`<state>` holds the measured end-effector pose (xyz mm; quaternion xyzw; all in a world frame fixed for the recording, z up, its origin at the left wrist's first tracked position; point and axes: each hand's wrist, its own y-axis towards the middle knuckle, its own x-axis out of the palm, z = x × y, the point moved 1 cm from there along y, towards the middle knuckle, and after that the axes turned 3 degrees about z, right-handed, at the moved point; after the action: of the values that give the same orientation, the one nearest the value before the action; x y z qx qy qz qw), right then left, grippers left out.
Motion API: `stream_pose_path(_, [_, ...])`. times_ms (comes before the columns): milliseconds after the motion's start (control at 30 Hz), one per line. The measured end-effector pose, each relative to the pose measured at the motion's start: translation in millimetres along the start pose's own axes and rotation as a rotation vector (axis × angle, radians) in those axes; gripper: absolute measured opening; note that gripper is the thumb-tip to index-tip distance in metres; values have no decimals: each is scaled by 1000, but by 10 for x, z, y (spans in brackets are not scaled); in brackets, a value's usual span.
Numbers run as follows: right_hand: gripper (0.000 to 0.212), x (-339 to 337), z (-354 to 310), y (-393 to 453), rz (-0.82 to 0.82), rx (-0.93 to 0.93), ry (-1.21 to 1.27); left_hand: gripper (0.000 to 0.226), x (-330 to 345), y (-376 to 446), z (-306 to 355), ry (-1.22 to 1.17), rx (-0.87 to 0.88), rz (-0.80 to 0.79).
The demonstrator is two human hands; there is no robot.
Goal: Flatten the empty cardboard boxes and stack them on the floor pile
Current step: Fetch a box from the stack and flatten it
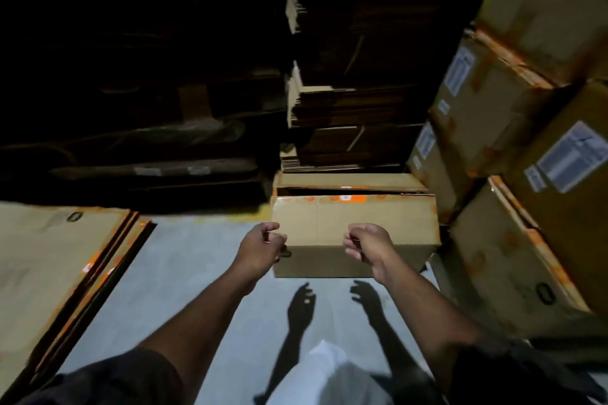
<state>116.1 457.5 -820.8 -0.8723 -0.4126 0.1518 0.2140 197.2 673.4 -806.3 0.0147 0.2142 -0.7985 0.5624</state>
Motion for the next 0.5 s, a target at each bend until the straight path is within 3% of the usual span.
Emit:
stream_pose_path(233, [14,-699,-169,293,232,-94,50,30,587,510,257,53,46,-19])
stream_pose_path(500, [17,-956,-968,91,240,-406,48,30,1079,551,1129,21,283,-91])
